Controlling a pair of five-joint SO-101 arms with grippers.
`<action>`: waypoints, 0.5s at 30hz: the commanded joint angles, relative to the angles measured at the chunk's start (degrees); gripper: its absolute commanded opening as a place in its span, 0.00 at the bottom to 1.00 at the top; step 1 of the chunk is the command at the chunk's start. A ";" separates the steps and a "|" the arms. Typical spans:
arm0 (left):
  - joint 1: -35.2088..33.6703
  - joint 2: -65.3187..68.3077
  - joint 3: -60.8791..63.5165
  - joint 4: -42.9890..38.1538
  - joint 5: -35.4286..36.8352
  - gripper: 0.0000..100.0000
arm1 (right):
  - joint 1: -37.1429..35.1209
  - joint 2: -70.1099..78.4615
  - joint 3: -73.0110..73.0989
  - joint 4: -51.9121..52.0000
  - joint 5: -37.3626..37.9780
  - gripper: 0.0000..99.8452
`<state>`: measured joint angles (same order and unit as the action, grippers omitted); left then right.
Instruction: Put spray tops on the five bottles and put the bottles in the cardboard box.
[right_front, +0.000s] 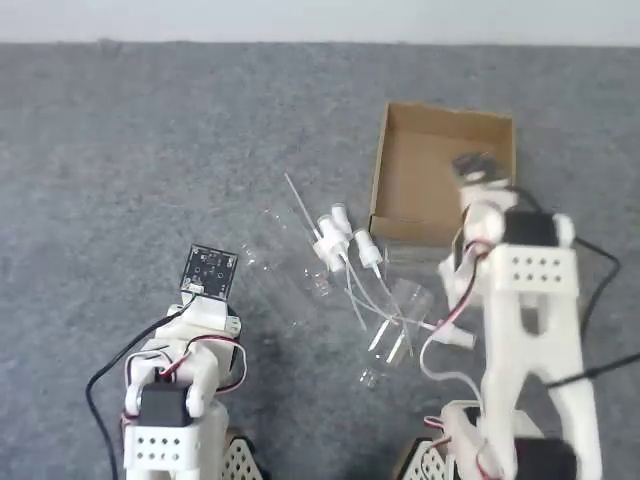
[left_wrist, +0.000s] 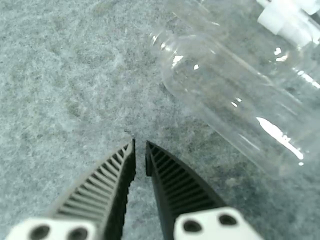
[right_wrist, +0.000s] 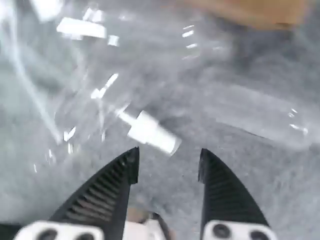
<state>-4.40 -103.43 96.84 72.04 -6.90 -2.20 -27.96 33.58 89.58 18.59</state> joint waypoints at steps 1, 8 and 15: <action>0.09 -1.05 -0.31 0.26 -0.18 0.03 | -4.62 -3.65 5.01 0.22 11.52 0.15; 0.09 -1.05 -0.31 0.26 -0.18 0.03 | -6.73 -3.82 13.27 -4.70 19.08 0.15; 0.09 -1.05 -0.31 0.26 -0.18 0.03 | -6.37 -3.65 19.25 -13.67 20.92 0.15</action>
<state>-4.40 -103.43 96.84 72.04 -6.90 -8.70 -29.63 51.60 79.30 37.32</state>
